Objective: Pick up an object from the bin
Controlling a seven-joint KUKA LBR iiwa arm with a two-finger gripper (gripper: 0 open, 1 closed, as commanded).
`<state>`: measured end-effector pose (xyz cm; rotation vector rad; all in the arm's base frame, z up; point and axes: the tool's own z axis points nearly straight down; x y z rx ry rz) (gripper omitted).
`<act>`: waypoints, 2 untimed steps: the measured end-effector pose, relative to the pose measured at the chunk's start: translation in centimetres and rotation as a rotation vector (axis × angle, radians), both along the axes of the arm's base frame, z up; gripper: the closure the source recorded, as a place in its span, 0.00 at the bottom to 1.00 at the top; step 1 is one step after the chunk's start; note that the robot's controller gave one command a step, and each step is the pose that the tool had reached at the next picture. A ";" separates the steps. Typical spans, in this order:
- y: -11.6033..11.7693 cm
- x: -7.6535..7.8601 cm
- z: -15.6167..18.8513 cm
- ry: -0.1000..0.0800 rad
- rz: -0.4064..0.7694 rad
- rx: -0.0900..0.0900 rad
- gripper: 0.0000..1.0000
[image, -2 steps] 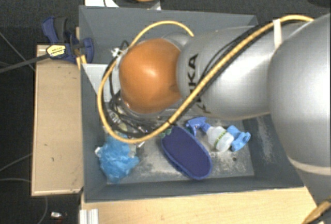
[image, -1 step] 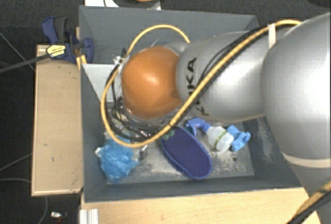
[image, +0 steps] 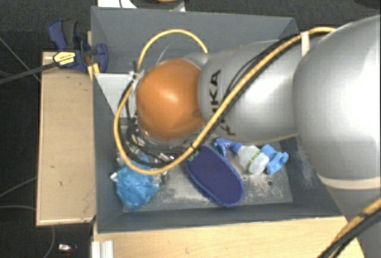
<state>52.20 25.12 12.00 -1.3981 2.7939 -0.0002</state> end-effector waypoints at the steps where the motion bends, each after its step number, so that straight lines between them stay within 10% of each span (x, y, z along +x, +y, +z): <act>1: -2.9 3.9 -0.4 0.000 -0.123 0.004 0.00; 2: -2.3 4.9 -0.5 -0.003 0.038 0.004 0.00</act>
Offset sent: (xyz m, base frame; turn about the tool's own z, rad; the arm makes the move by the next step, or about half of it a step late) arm 0.0479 -0.0213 -0.0062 -0.0454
